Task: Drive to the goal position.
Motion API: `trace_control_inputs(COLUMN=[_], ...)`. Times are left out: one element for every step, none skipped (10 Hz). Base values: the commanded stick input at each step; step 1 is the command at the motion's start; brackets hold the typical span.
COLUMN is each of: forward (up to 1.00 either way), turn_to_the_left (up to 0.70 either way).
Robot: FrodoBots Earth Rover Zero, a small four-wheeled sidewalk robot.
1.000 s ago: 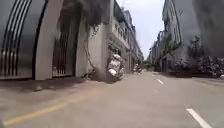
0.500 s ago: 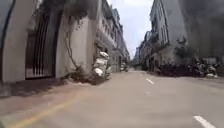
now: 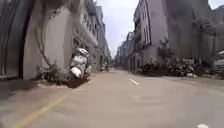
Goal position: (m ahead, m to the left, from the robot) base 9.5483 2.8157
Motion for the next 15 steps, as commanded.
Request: trace_control_inputs(forward=[1.00,1.00,1.00,1.00,1.00,1.00,1.00,1.00,1.00,1.00,1.00,1.00,1.00,1.00,1.00], turn_to_the_left=[0.00,0.00,0.00,0.00,0.00,0.00,0.00,0.00,0.00,0.00,0.00,0.00,0.00,0.00,0.00])
